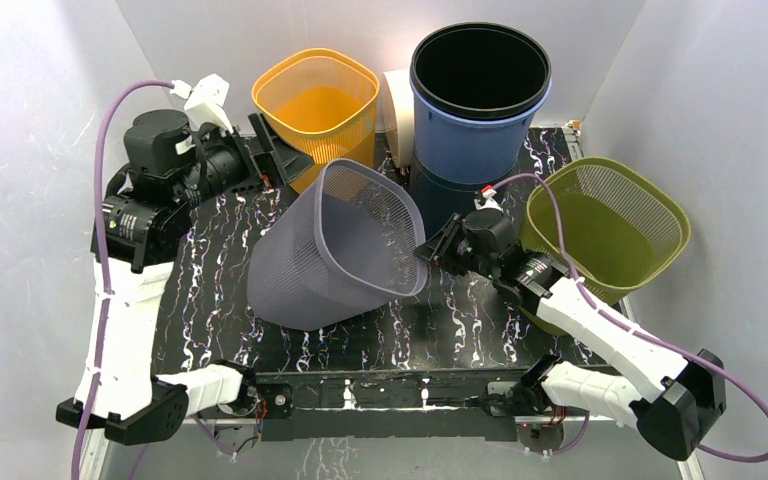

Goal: Turn the large container upside down

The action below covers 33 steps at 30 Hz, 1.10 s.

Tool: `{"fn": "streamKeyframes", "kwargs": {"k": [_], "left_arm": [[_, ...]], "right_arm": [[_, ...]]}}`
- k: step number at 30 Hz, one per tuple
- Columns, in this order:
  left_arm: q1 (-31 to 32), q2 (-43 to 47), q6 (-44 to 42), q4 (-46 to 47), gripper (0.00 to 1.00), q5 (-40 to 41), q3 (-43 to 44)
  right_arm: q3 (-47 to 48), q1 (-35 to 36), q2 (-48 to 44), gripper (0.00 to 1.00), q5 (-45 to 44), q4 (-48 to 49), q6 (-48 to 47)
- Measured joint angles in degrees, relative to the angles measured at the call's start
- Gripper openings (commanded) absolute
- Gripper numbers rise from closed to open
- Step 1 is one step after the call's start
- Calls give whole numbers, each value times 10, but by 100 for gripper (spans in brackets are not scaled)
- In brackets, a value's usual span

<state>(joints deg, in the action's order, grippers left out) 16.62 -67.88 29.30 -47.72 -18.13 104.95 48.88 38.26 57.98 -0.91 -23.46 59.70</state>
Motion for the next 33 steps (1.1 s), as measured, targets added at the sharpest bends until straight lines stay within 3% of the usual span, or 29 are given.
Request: {"fn": "streamKeyframes", "kwargs": {"k": [2, 4, 12, 24, 27, 33], "left_arm": [[0, -3, 0, 1, 98, 0, -8], [0, -4, 0, 0, 98, 0, -16], [0, -2, -3, -8, 98, 15, -48], [0, -3, -1, -62, 98, 67, -104], [0, -3, 2, -75, 98, 85, -121], [0, -3, -1, -113, 98, 121, -141]], "right_arm": [[0, 3, 12, 50, -10, -3, -5], [0, 3, 17, 57, -24, -9, -19], [30, 3, 17, 77, -85, -83, -78], [174, 1, 17, 80, -157, -236, -183], [197, 2, 23, 88, -165, -272, -199], [264, 2, 46, 93, -166, -346, -216]]}}
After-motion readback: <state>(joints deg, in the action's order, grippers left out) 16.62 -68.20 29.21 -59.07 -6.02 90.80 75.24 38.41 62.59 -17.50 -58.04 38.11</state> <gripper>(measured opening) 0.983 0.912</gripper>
